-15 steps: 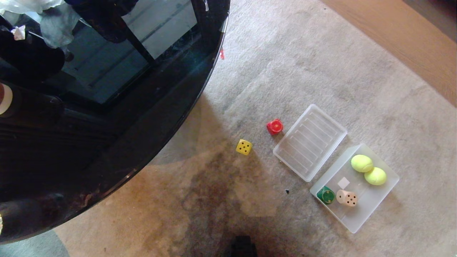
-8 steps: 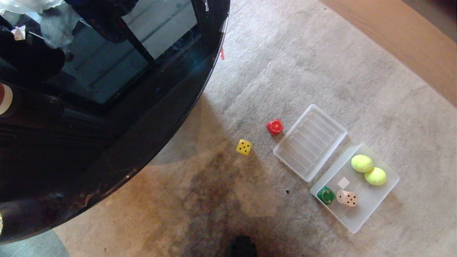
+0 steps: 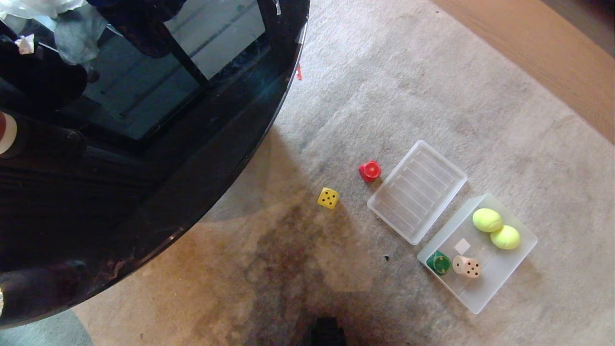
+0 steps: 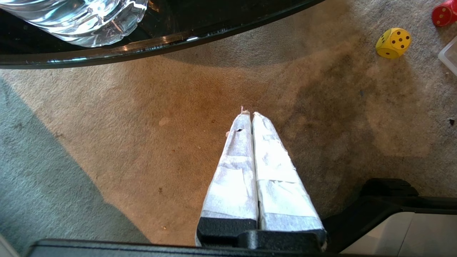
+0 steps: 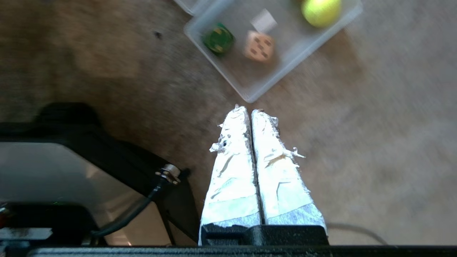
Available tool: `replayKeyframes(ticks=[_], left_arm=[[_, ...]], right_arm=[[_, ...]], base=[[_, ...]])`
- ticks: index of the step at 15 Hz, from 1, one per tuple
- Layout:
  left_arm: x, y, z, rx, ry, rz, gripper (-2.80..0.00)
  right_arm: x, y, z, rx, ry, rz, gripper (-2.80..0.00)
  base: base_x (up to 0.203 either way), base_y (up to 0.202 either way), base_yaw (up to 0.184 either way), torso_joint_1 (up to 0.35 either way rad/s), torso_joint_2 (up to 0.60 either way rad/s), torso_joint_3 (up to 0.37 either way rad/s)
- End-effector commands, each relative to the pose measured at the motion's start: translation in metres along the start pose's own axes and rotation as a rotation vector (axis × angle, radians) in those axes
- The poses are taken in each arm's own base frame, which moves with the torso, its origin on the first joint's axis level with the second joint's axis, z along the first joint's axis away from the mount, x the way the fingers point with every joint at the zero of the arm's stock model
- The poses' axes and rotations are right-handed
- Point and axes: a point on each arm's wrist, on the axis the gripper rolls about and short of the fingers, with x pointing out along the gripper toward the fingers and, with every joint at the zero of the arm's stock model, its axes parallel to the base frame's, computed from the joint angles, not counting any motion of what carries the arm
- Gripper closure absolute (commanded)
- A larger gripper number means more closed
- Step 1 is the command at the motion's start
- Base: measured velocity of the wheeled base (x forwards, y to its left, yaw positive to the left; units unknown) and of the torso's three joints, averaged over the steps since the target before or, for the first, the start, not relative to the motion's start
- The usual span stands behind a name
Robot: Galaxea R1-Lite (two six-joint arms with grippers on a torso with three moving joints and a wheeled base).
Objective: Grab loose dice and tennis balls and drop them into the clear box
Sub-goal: Pick up toys out of the box
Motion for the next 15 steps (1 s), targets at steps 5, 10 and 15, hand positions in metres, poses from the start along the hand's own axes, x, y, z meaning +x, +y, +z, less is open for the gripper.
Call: replayKeyframes(ticks=[5, 10, 15], left_arm=[[0.000, 0.000, 0.000, -0.001, 0.000, 0.000, 0.00], [0.000, 0.000, 0.000, -0.001, 0.000, 0.000, 0.00], [0.000, 0.000, 0.000, -0.001, 0.000, 0.000, 0.00]], right_arm=[[-0.016, 0.000, -0.009, -0.010, -0.263, 0.026, 0.00], [-0.016, 0.000, -0.009, 0.008, -0.275, 0.019, 0.00], [-0.016, 0.000, -0.009, -0.001, -0.275, 0.023, 0.00]], base=[[0.000, 0.000, 0.000, 0.000, 0.00, 0.000], [0.000, 0.000, 0.000, 0.000, 0.00, 0.000], [0.000, 0.000, 0.000, 0.000, 0.00, 0.000]])
